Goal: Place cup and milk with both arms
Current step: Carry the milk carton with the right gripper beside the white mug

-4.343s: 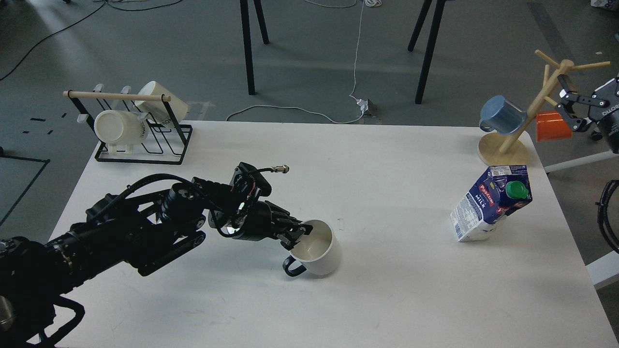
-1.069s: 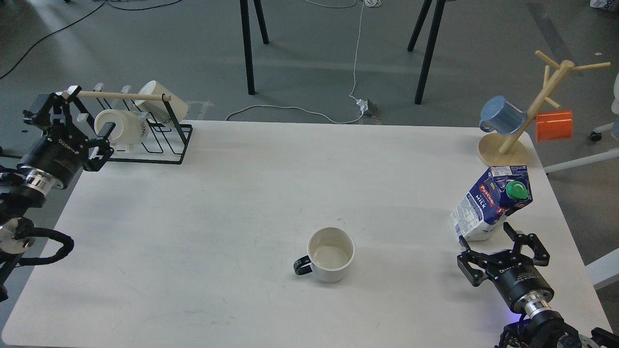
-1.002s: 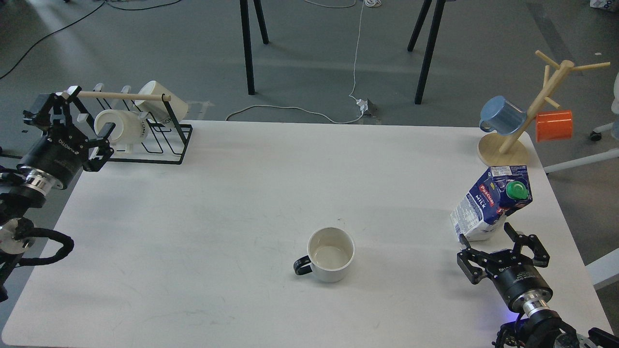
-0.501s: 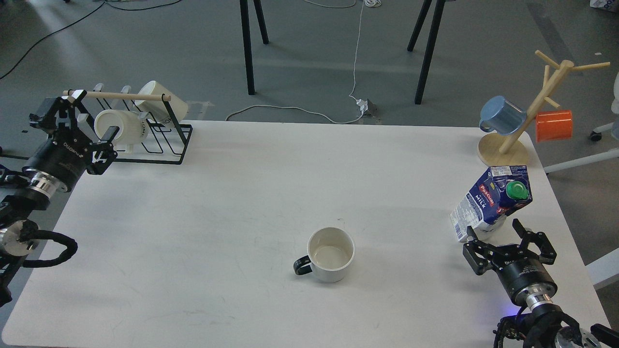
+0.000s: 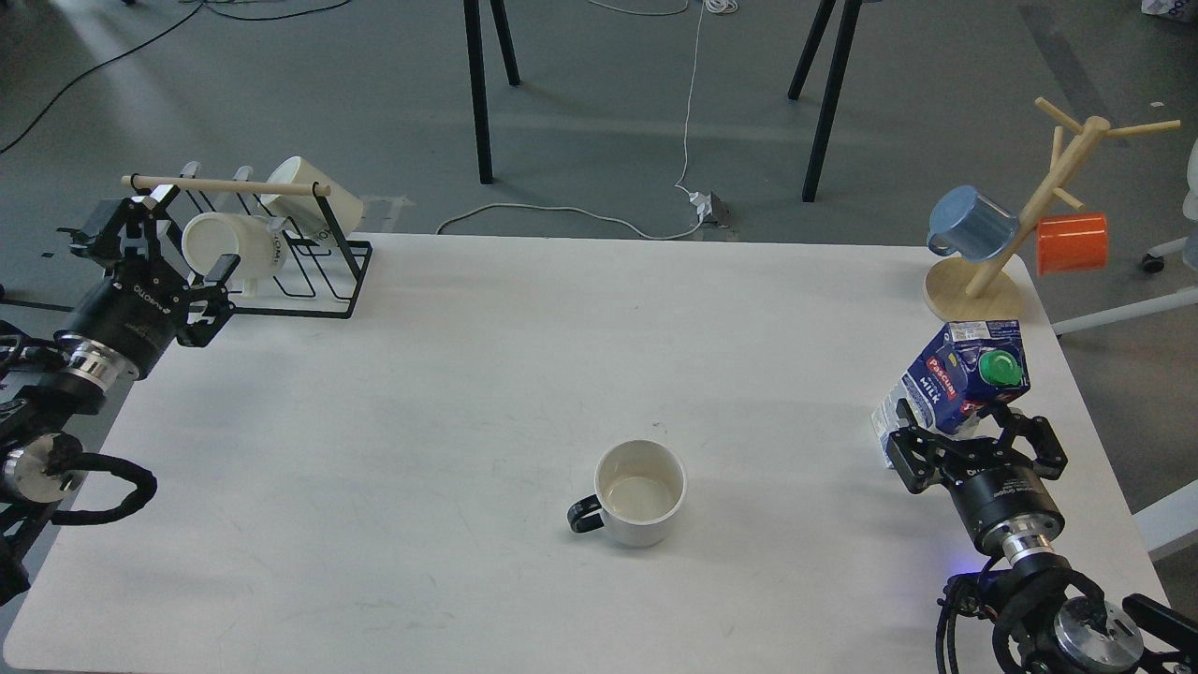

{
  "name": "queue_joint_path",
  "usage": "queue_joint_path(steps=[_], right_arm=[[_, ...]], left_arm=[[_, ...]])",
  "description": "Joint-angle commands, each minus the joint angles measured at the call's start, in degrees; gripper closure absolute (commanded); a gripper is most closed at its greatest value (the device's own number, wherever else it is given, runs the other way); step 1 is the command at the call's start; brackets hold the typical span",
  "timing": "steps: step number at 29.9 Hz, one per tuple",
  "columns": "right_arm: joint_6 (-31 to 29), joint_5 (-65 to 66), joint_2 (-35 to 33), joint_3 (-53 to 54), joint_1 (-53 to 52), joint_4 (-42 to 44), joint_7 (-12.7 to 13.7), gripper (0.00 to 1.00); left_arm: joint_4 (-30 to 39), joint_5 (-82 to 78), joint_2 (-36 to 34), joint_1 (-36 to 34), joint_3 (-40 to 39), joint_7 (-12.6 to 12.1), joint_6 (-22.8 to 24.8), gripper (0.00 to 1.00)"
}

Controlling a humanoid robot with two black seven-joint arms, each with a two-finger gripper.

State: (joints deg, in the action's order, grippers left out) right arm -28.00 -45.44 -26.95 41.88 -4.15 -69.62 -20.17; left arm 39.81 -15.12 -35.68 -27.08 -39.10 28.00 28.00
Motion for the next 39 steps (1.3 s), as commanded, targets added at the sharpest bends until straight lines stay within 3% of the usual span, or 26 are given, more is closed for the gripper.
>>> queue_joint_path(steps=[1,5,8,21,28,39], right_arm=[[0.0,0.5,0.6,0.0,0.1,0.2,0.0,0.46],[0.0,0.5,0.6,0.0,0.4,-0.1,-0.1,0.65],[0.0,0.6,0.8,0.0,0.7,-0.5,-0.1,0.69],[0.0,8.2,2.5,-2.0,3.6,-11.1,-0.8,0.70],[0.0,15.2,7.1,-3.0,6.2,-11.4,-0.8,0.70],[0.0,17.8,8.1,-5.1,8.8,-11.6,-0.8,0.70]], left_arm=[[0.0,-1.0,0.0,0.0,0.5,0.0,0.0,0.01],[0.0,-2.5,0.1,0.5,0.5,0.0,0.0,0.01],[0.0,-2.6,0.1,0.5,0.6,0.0,0.0,0.01],[0.0,-2.6,0.1,0.6,0.7,0.0,0.0,0.01],[0.0,-2.6,0.1,1.0,0.7,0.0,0.0,0.01],[0.0,-2.7,0.0,1.0,0.7,0.0,0.0,0.00]])
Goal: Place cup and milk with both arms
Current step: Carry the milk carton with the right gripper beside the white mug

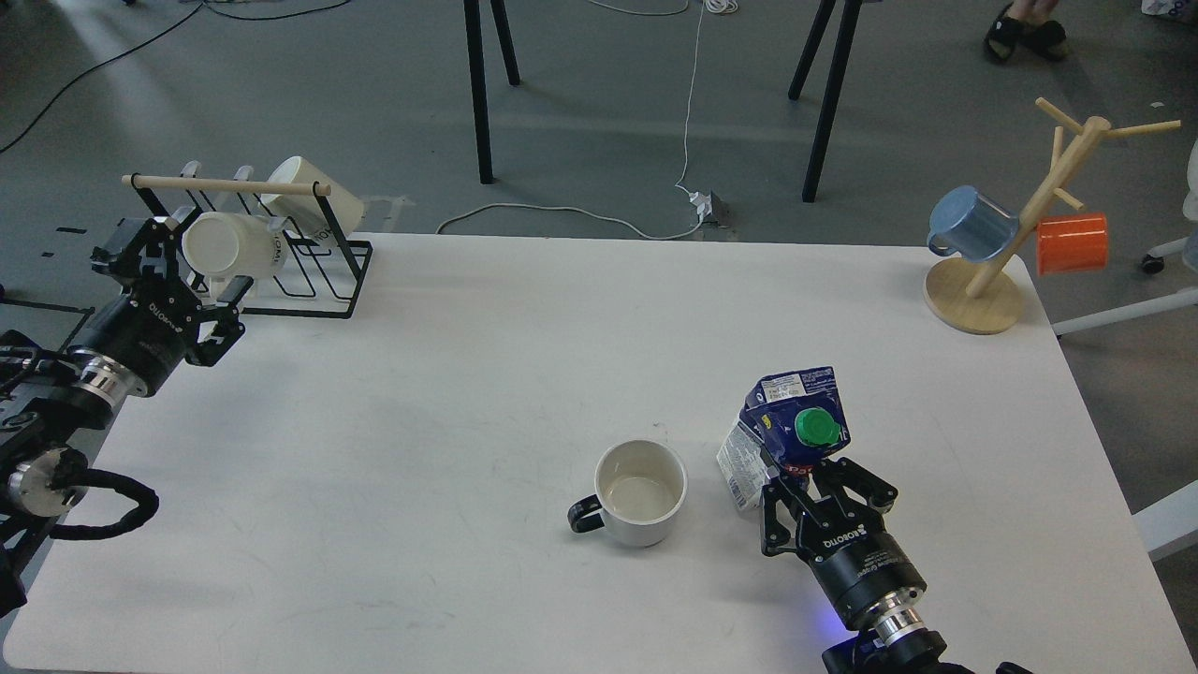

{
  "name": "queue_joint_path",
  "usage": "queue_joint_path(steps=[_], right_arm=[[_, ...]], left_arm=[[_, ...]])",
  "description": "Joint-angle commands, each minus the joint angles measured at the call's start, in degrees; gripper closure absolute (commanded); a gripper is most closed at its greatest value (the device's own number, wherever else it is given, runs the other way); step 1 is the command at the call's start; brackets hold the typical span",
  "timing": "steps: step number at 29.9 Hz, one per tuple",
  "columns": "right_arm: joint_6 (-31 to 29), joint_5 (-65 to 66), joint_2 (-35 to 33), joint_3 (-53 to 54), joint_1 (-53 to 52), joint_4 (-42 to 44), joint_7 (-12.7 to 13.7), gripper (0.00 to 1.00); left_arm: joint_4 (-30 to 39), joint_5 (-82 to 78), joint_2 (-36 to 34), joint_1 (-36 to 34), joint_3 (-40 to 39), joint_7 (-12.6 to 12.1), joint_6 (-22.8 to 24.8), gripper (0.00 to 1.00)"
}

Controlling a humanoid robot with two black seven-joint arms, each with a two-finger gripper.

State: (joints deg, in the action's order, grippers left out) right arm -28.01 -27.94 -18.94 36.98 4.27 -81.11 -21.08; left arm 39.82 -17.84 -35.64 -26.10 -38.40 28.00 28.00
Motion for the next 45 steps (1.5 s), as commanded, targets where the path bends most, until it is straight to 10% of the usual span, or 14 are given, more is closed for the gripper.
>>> queue_joint_path(steps=[1,28,41,45], right_arm=[[0.0,0.5,0.0,-0.2,0.7,-0.1,0.1,0.69],[0.0,3.2,0.1,-1.5,1.4,-0.5,0.2,0.54],[0.0,3.1,-0.6,-1.4,2.7,-0.7,0.2,0.03],[0.0,3.2,-1.5,-1.4,4.1,-0.8,0.3,0.02]], left_arm=[[0.0,0.0,0.0,0.0,0.0,0.0,0.0,0.01],[0.0,0.0,-0.1,0.4,0.0,0.0,0.0,0.01],[0.0,-0.7,0.0,0.5,0.0,0.0,0.0,0.01],[0.0,-2.8,0.0,0.5,0.0,0.0,0.0,0.01]])
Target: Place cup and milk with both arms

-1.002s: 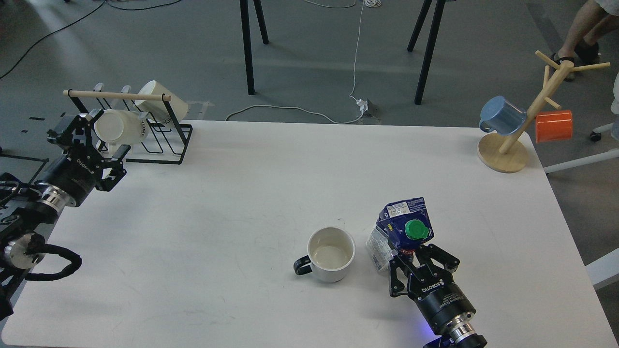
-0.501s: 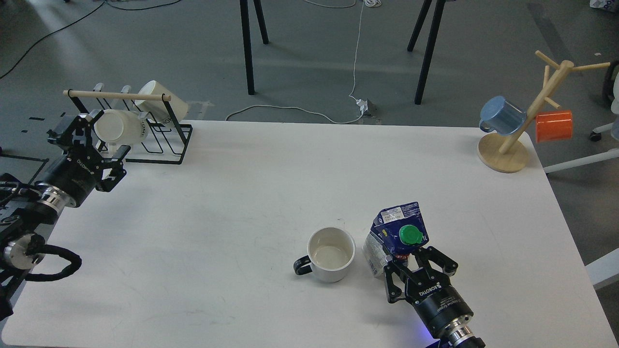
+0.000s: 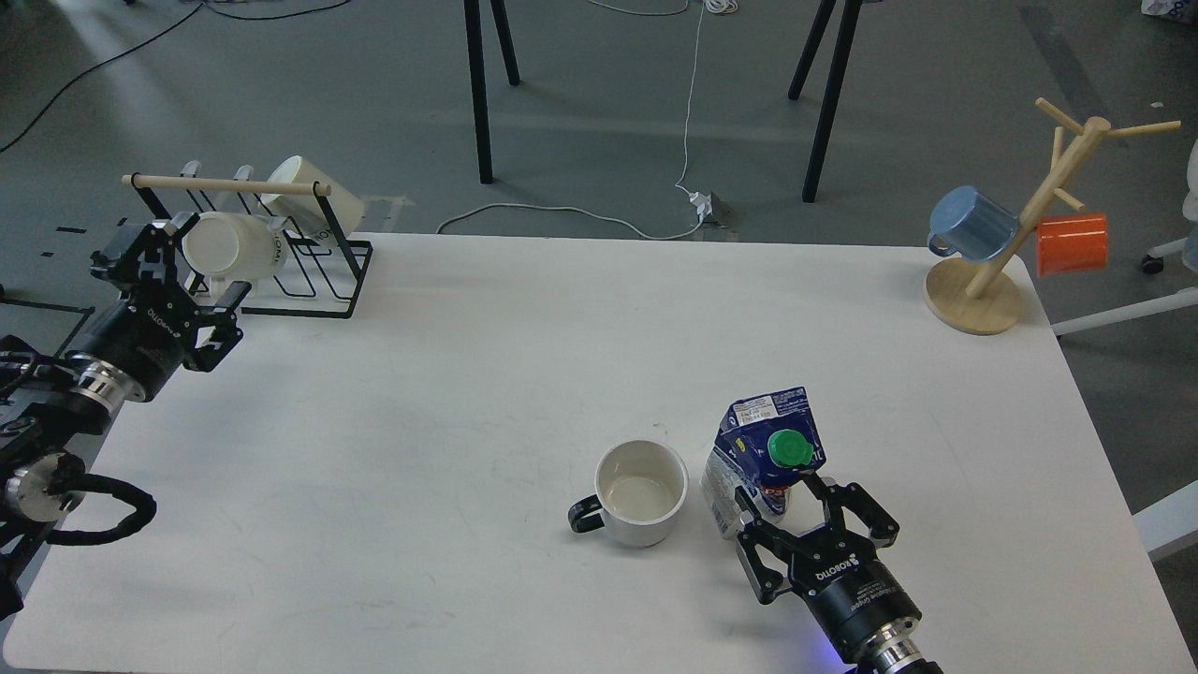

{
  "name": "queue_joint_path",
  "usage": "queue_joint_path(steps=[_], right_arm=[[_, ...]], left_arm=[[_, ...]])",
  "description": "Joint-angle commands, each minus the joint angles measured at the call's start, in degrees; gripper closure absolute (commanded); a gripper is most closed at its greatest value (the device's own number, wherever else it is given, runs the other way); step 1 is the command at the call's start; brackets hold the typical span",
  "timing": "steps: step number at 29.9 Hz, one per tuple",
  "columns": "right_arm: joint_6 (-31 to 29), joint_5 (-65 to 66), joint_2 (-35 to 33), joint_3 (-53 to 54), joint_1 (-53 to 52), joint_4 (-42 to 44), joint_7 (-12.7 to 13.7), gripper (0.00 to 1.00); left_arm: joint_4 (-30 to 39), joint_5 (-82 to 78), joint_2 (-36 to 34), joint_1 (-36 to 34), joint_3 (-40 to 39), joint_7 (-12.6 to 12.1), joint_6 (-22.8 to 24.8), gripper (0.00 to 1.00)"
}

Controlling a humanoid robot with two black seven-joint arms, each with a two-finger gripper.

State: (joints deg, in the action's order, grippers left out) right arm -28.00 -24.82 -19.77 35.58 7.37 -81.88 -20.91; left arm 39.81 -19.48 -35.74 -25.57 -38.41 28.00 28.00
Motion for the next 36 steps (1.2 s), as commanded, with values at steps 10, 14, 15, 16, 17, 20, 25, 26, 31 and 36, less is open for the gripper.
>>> queue_joint_path(steps=[10,14,15,16,17,20,25,26,31,36], right_arm=[[0.0,0.2,-8.2,0.9,6.4,-4.2,0.0,0.02],[0.0,0.1,-12.1,1.1,9.0,-4.2,-0.1,0.02],[0.0,0.1,-13.5,1.2,9.8,-4.2,-0.1,0.02],[0.0,0.1,-14.8,1.5,10.6,-4.2,-0.1,0.02],[0.0,0.1,-16.3,2.3,11.4,-4.0,-0.2,0.02],[0.0,0.0,-21.3,7.1,12.7,-3.3,-0.2,0.02],[0.0,0.6,-29.4,18.3,10.5,-3.1,0.5,0.02],[0.0,1.0,-31.5,19.8,8.3,-3.0,0.6,0.02],[0.0,3.5,-37.5,17.9,-7.8,0.4,0.6,0.02],[0.0,5.7,-33.9,8.2,-24.1,6.0,0.6,0.02]], left_arm=[[0.0,-1.2,0.1,0.0,-0.1,0.0,0.0,0.01],[0.0,-1.2,0.1,0.0,-0.1,0.0,0.0,0.01],[0.0,-1.2,0.1,0.0,-0.1,0.0,0.0,0.01],[0.0,-1.2,0.1,0.0,-0.1,0.0,0.0,0.01],[0.0,-1.2,0.1,0.0,-0.1,0.0,0.0,0.01],[0.0,-1.3,0.1,0.3,0.0,0.0,0.0,0.00],[0.0,-5.6,0.1,0.7,-0.1,0.0,0.0,0.01],[0.0,-6.7,0.1,0.7,-0.1,0.0,0.0,0.01],[0.0,-7.4,0.1,0.7,-0.2,0.0,0.0,0.01],[0.2,-7.3,0.1,0.5,-0.4,0.0,0.0,0.01]])
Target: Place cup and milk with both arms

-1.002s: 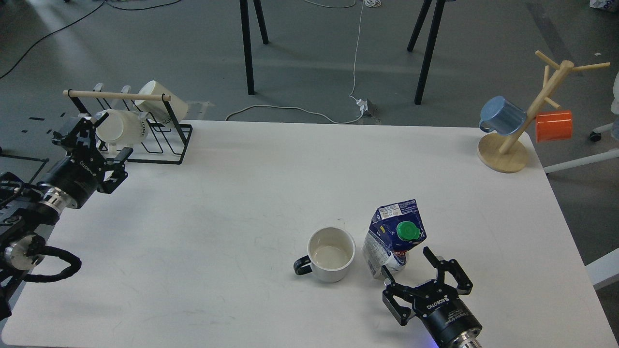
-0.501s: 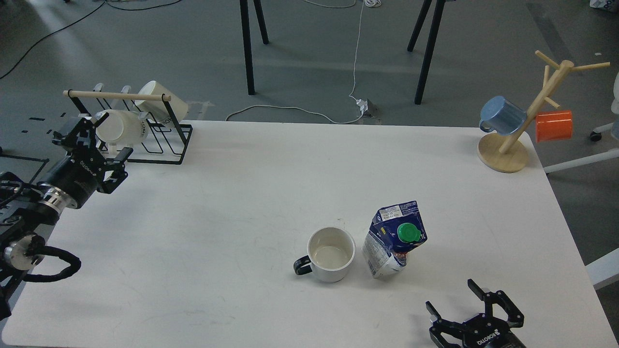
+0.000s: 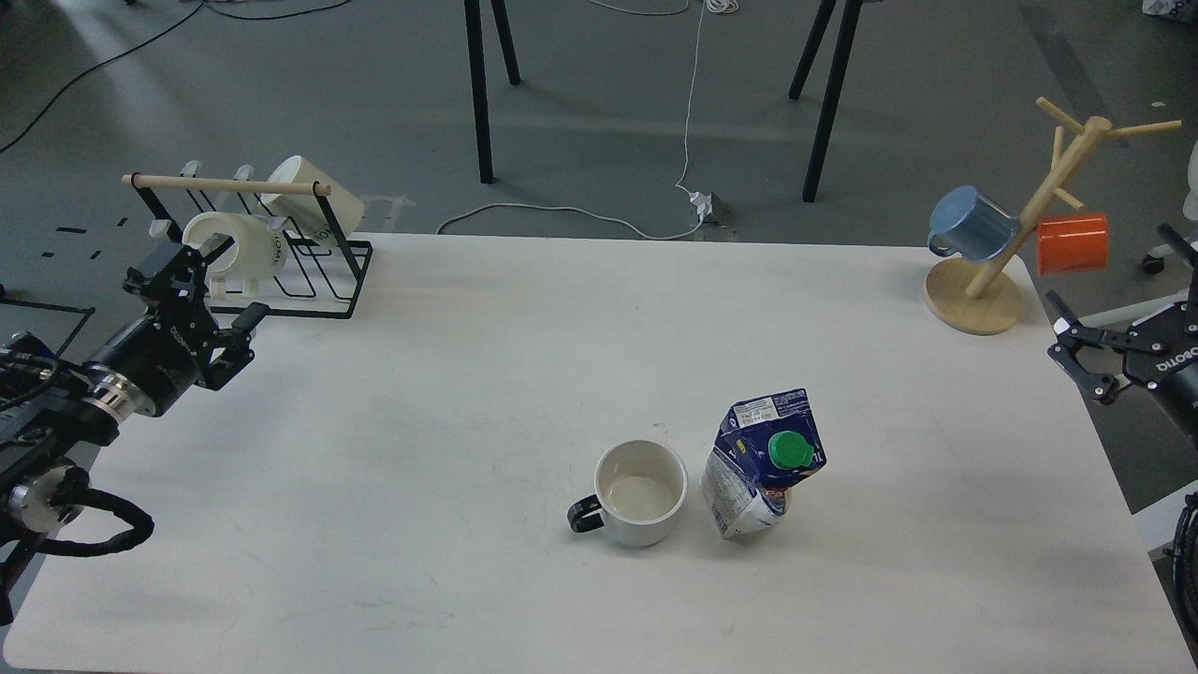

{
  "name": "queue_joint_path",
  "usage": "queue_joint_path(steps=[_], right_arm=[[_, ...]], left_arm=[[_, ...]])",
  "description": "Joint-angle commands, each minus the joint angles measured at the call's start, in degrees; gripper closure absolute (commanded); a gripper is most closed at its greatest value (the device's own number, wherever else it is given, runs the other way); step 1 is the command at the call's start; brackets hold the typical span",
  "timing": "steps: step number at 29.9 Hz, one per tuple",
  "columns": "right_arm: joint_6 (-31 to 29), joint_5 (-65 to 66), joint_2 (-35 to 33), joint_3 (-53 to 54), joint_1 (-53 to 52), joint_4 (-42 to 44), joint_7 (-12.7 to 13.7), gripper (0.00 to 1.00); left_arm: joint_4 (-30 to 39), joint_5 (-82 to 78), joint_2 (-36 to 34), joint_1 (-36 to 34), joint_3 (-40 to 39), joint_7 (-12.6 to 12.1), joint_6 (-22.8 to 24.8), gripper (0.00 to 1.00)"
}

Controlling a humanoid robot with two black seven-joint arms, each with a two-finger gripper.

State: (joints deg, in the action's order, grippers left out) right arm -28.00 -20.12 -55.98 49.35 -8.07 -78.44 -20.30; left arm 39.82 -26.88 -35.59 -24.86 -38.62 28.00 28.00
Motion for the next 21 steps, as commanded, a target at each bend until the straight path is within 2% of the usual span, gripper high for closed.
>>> queue_joint_path(steps=[1,9,21], right_arm=[[0.0,1.1,3.2,-7.7,-11.1,3.5,0.0,0.02],[0.0,1.1,9.5,-11.4,-14.3,8.7,-0.1,0.02],[0.0,1.1,10.3,-11.6,-15.7,9.1,-0.5,0.02]], left_arm=[[0.2,0.1,0.1,-0.2,-0.2,0.0,0.0,0.01],[0.3,0.0,0.2,-0.4,-0.6,0.0,0.0,0.01],[0.6,-0.1,-0.6,0.1,0.0,0.0,0.0,0.00]])
